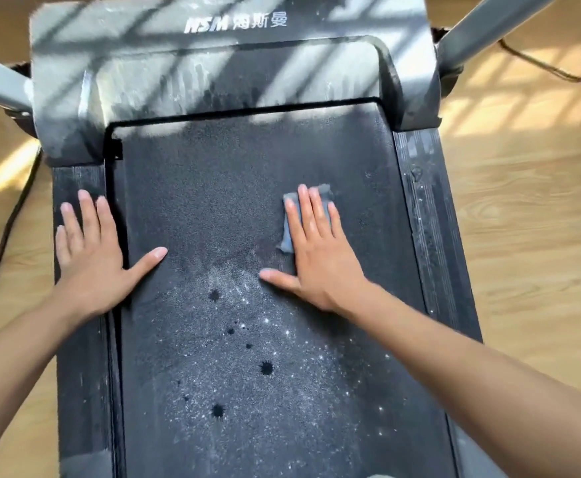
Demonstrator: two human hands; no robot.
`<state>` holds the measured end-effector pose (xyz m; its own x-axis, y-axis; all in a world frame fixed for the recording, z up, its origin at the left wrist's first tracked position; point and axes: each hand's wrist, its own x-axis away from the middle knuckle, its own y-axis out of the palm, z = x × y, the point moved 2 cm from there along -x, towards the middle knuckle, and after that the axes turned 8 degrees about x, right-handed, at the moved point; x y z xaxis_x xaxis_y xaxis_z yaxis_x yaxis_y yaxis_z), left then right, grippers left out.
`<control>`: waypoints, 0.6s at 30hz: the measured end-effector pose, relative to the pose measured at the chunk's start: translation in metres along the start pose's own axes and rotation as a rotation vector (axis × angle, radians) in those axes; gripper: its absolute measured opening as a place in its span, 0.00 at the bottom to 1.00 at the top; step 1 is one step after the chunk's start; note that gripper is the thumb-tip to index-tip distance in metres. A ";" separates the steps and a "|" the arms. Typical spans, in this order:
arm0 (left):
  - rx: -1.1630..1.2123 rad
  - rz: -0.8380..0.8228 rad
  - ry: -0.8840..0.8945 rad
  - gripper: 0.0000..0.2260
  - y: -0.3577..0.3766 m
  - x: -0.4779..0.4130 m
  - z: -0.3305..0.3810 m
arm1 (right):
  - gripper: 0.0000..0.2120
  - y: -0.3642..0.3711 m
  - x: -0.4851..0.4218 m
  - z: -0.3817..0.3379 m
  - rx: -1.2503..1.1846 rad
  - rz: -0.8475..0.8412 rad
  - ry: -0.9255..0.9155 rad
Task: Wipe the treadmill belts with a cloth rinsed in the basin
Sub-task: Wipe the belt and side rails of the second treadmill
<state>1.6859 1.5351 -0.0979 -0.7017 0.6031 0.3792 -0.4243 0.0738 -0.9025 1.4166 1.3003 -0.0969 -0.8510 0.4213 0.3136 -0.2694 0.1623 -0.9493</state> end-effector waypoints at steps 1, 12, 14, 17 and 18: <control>-0.002 0.031 0.014 0.58 0.001 0.002 -0.001 | 0.57 0.010 0.032 -0.009 0.006 -0.027 -0.023; 0.008 0.220 0.048 0.55 0.007 0.008 -0.001 | 0.45 0.022 0.081 -0.050 -0.165 -0.038 0.097; -0.008 0.252 0.059 0.55 0.007 0.010 0.000 | 0.50 0.023 0.063 -0.049 -0.112 0.012 0.094; -0.025 0.274 0.079 0.54 0.010 0.008 0.000 | 0.53 0.003 -0.003 -0.045 -0.045 0.073 0.077; -0.025 0.277 0.079 0.54 0.010 0.008 -0.002 | 0.54 -0.006 -0.031 -0.045 -0.047 0.092 0.093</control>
<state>1.6770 1.5420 -0.1044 -0.7419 0.6627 0.1015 -0.2076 -0.0832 -0.9747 1.4643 1.3266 -0.1001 -0.8253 0.5167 0.2277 -0.1686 0.1595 -0.9727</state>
